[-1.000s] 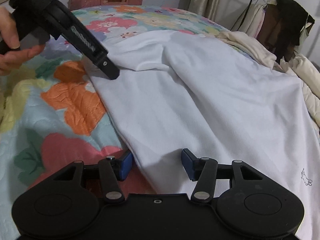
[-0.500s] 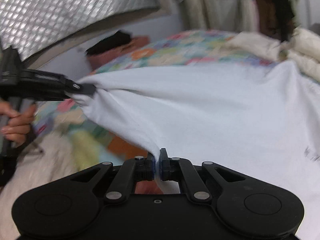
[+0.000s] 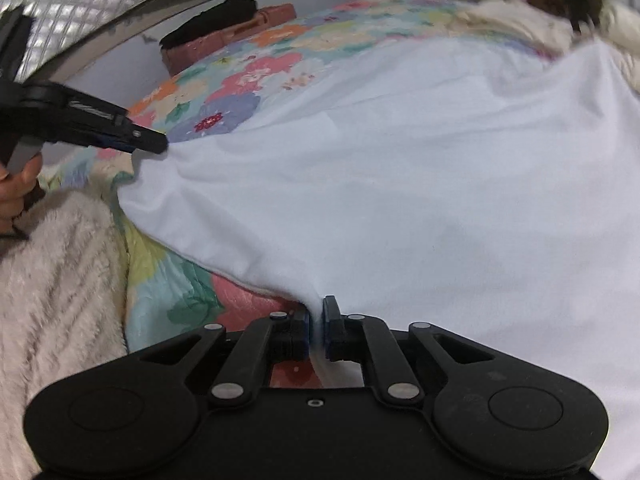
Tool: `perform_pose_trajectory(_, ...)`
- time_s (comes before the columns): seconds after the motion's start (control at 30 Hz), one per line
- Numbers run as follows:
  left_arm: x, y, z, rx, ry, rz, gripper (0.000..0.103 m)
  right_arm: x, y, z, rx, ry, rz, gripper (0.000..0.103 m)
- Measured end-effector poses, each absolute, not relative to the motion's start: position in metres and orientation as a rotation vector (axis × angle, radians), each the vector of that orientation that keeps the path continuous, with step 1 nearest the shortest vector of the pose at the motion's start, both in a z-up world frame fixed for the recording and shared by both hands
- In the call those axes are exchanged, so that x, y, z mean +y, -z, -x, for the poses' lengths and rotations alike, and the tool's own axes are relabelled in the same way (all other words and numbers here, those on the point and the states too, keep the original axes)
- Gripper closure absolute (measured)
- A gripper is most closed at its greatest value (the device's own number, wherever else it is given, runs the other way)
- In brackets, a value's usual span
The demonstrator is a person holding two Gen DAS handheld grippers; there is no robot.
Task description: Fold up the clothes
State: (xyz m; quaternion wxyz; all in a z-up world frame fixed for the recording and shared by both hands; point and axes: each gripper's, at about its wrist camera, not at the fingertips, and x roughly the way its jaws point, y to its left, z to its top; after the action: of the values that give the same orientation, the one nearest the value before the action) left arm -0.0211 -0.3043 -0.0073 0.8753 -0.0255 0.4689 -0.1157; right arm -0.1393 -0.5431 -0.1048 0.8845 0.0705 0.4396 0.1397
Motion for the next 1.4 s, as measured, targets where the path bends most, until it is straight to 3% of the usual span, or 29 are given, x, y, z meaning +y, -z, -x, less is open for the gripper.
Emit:
perform_pose_trajectory(0.1,-0.299,-0.001,0.022,0.974,0.276,0.076,0.065,-0.545,0.104,0.140,0.910,-0.278,-0.197,0.086)
perform_pose_trajectory(0.17,-0.302,-0.005,0.017,1.002,0.297,0.031,0.032,-0.549,0.095,0.142,0.870,-0.267,-0.212,0.075)
perform_pose_trajectory(0.23,-0.304,-0.010,0.012,1.029,0.303,-0.017,0.031,-0.556,0.085,0.141,0.822,-0.230,-0.214,0.057)
perform_pose_trajectory(0.27,-0.302,-0.015,0.010,1.010,0.315,-0.014,0.031,-0.561,0.077,0.141,0.807,-0.186,-0.216,0.056)
perform_pose_trajectory(0.5,-0.306,-0.039,-0.017,0.915,0.430,0.010,0.031,-0.611,-0.020,0.122,0.859,0.017,-0.220,0.055)
perform_pose_trajectory(0.77,-0.332,-0.033,-0.035,0.883,0.488,-0.066,0.031,-0.672,-0.127,0.087,1.145,0.195,0.019,0.051)
perform_pose_trajectory(1.0,-0.353,-0.014,-0.051,0.853,0.451,-0.054,0.031,-0.677,-0.153,0.087,1.177,0.328,0.131,0.051)
perform_pose_trajectory(1.4,-0.367,-0.023,-0.133,0.784,0.451,-0.016,0.019,-0.702,-0.125,0.085,1.276,0.260,0.343,0.048)
